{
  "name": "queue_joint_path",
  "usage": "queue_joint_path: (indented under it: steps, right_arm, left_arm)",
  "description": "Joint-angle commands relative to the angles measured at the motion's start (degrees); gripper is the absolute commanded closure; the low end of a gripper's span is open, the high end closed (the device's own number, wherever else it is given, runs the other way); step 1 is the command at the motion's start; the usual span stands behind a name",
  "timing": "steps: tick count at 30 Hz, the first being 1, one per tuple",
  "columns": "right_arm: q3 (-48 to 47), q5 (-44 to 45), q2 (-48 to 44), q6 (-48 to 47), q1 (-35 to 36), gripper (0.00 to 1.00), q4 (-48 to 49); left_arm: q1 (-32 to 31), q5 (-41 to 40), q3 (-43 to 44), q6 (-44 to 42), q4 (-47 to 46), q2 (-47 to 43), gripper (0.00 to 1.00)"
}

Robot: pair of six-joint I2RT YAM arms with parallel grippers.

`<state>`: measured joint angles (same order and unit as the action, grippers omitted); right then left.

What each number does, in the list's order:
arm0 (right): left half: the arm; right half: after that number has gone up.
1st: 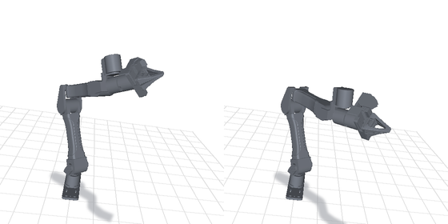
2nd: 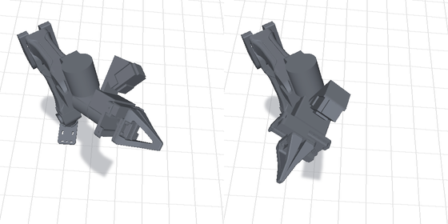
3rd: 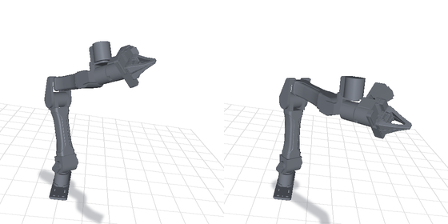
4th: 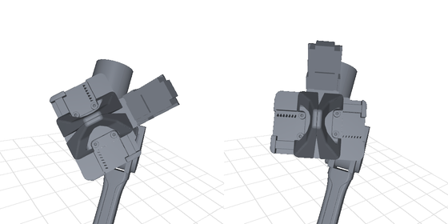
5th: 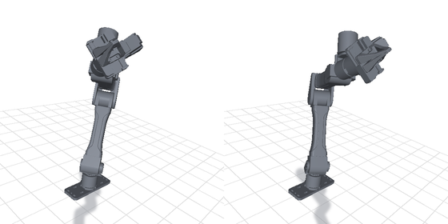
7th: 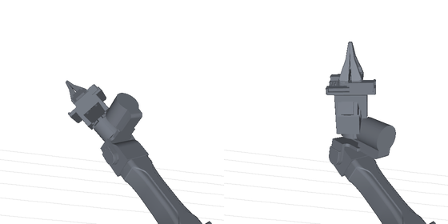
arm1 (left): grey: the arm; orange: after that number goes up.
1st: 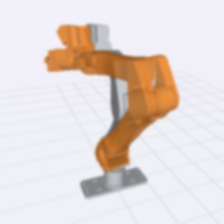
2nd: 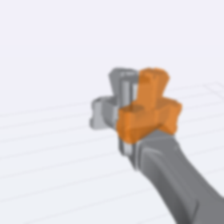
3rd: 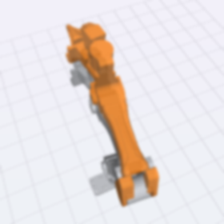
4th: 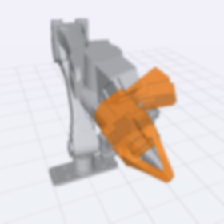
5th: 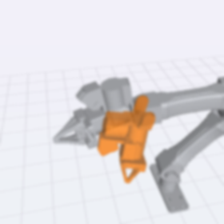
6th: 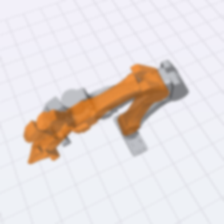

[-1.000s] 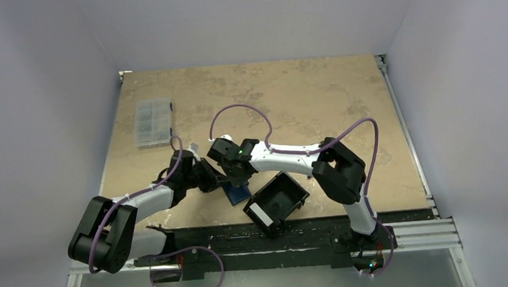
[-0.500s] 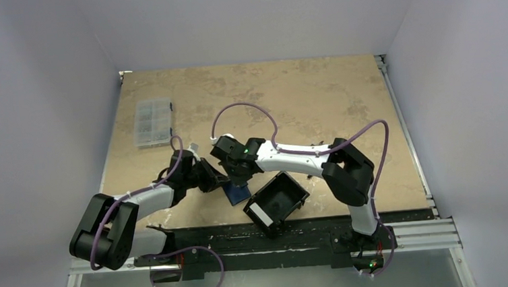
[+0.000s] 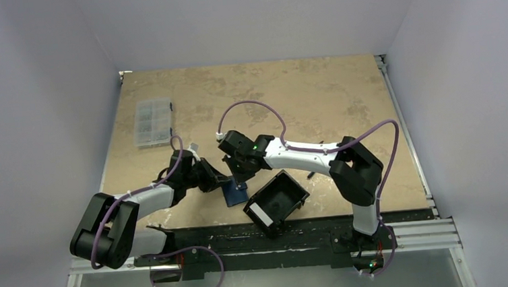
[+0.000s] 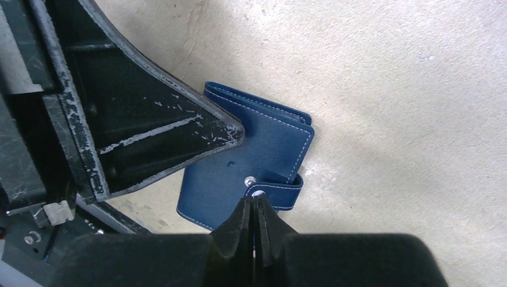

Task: Put the credit cards into the card holder
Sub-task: Close the card holder at the center of the board.

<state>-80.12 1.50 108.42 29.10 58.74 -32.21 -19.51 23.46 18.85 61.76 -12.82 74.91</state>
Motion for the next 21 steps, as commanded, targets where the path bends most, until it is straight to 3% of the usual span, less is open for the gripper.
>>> queue_joint_path:
  steps: [1,7,21]
  right_arm:
    - [-2.94,3.7,0.51,-0.54,0.76,0.83,-2.47]
    - [-6.01,9.8,3.24,3.1,2.78,0.65,-6.61]
    - [-9.58,11.56,6.63,3.59,4.01,0.59,-8.79]
  left_arm:
    - [0.5,0.08,-0.86,-1.73,-1.54,-0.6,0.94]
    - [0.52,0.31,-1.04,-1.73,-2.12,-0.02,0.94]
    - [0.52,0.75,-0.53,-1.7,-2.91,1.17,0.94]
